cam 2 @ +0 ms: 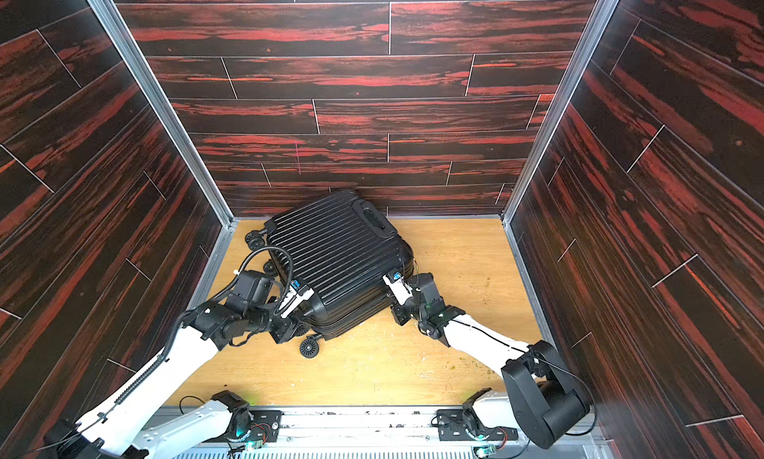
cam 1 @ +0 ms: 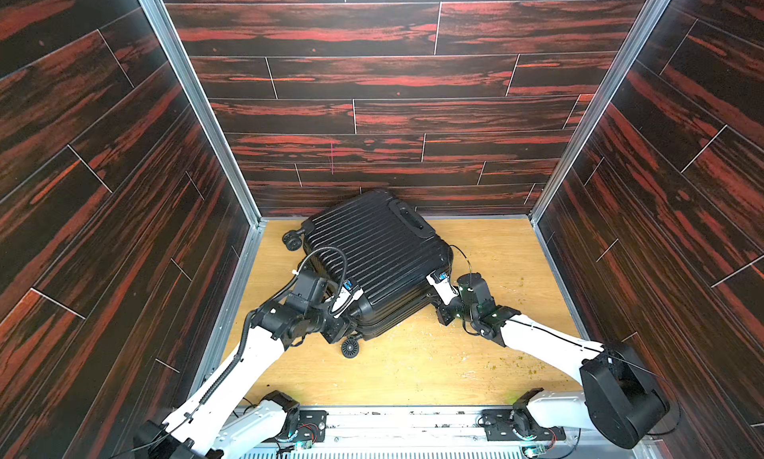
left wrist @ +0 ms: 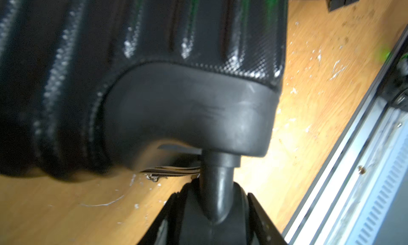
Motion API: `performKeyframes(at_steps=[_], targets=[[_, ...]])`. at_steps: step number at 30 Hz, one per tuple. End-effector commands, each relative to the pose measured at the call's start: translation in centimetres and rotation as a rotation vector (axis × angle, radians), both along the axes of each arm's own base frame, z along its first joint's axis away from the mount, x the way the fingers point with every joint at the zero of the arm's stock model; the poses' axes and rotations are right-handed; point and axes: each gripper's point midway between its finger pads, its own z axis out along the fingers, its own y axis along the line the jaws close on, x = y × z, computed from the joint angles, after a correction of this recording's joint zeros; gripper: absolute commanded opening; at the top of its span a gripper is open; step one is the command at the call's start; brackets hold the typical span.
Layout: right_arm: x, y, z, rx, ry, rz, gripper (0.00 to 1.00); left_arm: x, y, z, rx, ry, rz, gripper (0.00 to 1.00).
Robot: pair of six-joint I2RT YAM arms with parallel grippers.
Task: Close the suitcase zippers
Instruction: Zip the zipper on the suitcase.
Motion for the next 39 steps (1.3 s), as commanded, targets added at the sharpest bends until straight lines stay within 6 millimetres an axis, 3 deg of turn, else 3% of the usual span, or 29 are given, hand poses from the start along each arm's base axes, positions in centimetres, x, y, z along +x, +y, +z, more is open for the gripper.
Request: performKeyframes(at_steps=[1,8,14,23,39], targets=[[-0.8,2.0,1.7,0.069,-0.026,0.112,0.00,-0.3,-1.1,1.4,-0.138,0.031,0.102,0.24],[-2.6,3.6,1.5,0.091,-0.013,0.188,0.00,1.0,-2.2,1.6,-0.199,-0.001,0.197,0.26],[-3.8,5.1,1.5,0.101,-0.022,0.235,0.00,0.6,-2.6,1.2,-0.187,0.003,0.222,0.26],[-4.8,6.8,1.7,0.097,-0.031,0.301,0.00,0.8,-5.3,2.6,-0.324,-0.058,0.260,0.25],[-8.6,9.3,2.2,0.164,-0.018,0.376,0.00,2.4,-7.0,3.4,-0.353,-0.098,0.279,0.25]])
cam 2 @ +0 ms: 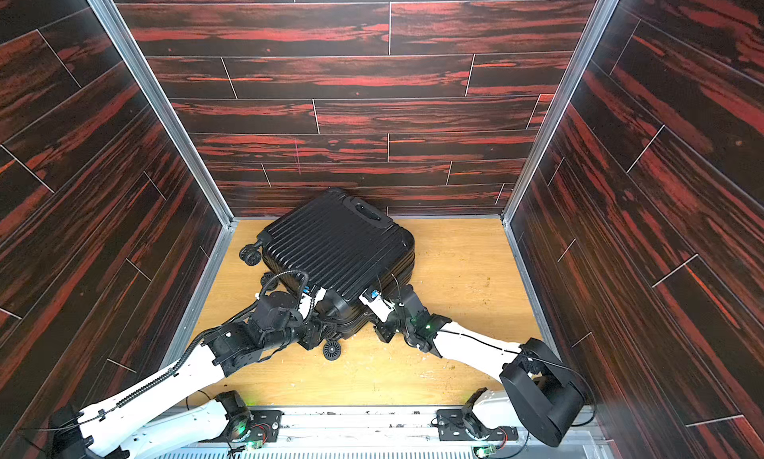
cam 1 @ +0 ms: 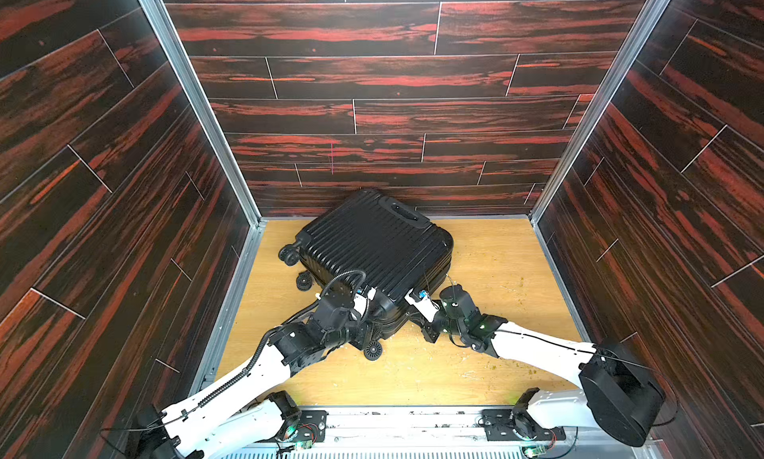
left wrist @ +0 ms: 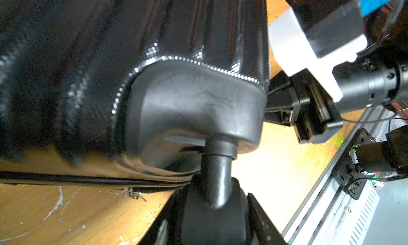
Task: Close the suitcase zippers
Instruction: Zip the zipper on the suitcase.
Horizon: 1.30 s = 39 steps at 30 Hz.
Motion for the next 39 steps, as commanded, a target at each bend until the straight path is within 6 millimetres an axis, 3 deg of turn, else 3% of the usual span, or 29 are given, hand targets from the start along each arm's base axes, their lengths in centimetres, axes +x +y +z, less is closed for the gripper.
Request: performKeyframes(at_steps=[1,11,39], targets=[[-2.4,3.1,2.7,0.137,-0.016,0.120,0.00,2.4,-1.2,3.4,-0.104,-0.101,0.058,0.25],[-5.0,4.7,2.5,0.184,-0.011,0.153,0.00,2.6,-2.4,3.4,-0.126,-0.089,0.024,0.25],[-7.4,7.0,3.0,0.320,-0.027,0.147,0.00,2.5,-6.8,3.2,-0.207,-0.026,-0.132,0.25]])
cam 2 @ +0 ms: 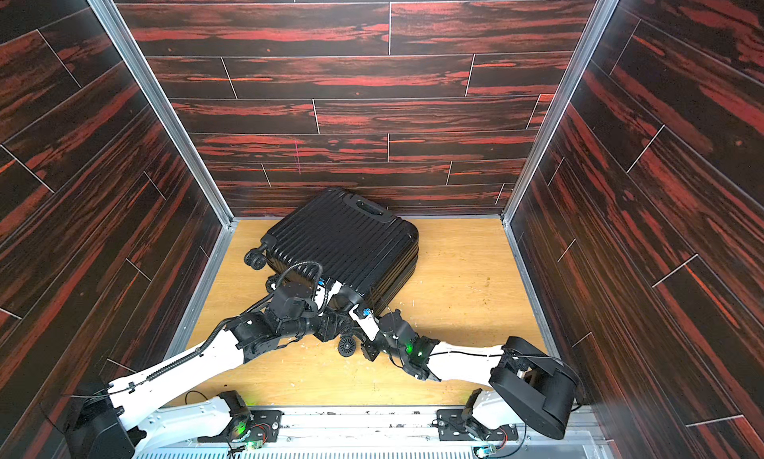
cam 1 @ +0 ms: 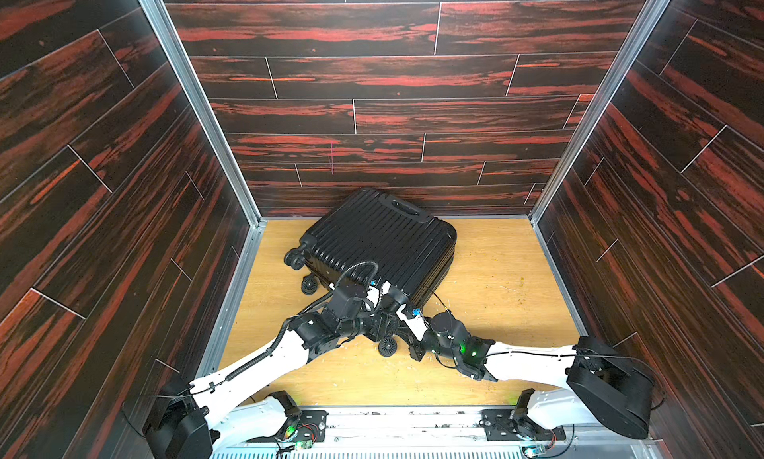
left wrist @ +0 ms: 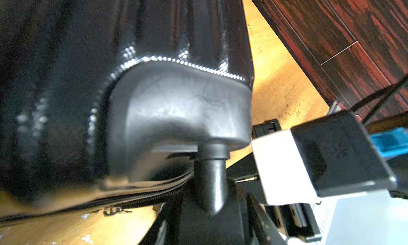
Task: Close the suitcase zippers
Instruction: Zip the zipper on the suitcase, then adjust the suitcase at the center of the board.
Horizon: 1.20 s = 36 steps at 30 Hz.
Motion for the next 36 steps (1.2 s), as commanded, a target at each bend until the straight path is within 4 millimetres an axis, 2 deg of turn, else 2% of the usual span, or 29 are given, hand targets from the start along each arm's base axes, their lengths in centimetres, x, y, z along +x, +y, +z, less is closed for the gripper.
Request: performKeyframes(at_steps=[1,24,28,29,31,34,36], targets=[[-3.6,3.3,3.1,0.144,-0.014,0.183,0.00,1.5,-2.1,3.1,-0.091,-0.105,-0.034,0.25],[-4.9,4.1,3.1,0.177,-0.001,0.237,0.00,0.2,-5.6,3.1,-0.143,-0.050,-0.199,0.25],[-4.5,3.8,2.8,0.168,-0.004,0.207,0.00,-0.1,-6.3,3.0,-0.145,-0.037,-0.226,0.26],[-4.2,3.7,2.7,0.162,-0.006,0.190,0.00,-0.1,-6.3,3.0,-0.140,-0.037,-0.225,0.28],[-3.5,3.1,2.1,0.131,-0.008,0.141,0.00,0.3,-5.8,3.0,-0.111,-0.054,-0.196,0.38],[-2.8,2.4,1.0,0.090,-0.008,0.086,0.00,0.9,-4.1,3.4,-0.045,-0.115,-0.123,0.63],[-2.4,1.9,0.6,0.082,-0.002,0.054,0.00,1.1,-2.8,3.9,0.000,-0.155,-0.087,0.75]])
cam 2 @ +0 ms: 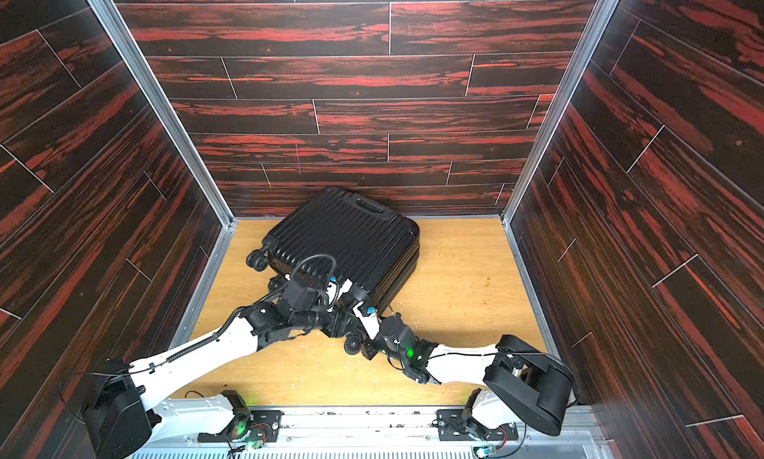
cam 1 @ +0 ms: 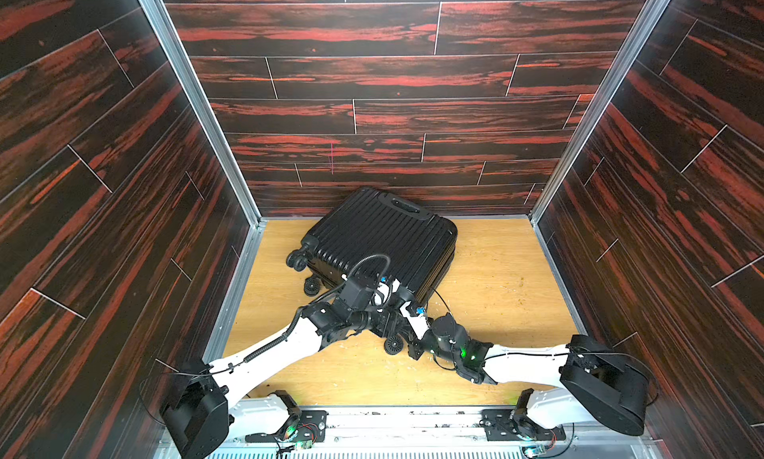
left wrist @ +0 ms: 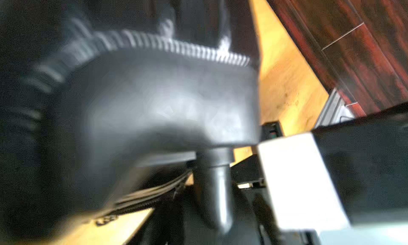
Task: Close the suitcase zippers
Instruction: Adjust the suitcase at the center of the board.
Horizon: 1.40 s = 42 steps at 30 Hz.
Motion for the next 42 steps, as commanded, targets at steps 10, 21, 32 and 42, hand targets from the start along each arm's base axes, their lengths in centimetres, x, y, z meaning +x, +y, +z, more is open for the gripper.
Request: performKeyframes(at_steps=[10,21,32,42], targets=[[-1.2,0.1,-0.1,0.005,0.001,0.039,0.00,2.4,6.6,8.7,0.128,-0.343,0.194,0.92],[0.1,-2.9,0.1,0.009,0.002,-0.044,0.00,8.3,23.2,11.9,0.417,-0.430,0.692,1.00],[0.2,-2.8,0.2,0.016,0.012,-0.039,0.00,13.3,29.5,7.1,0.477,-0.180,0.583,1.00],[0.1,-2.5,0.4,0.024,0.017,-0.029,0.00,18.0,30.3,3.5,0.385,-0.056,0.399,0.97]])
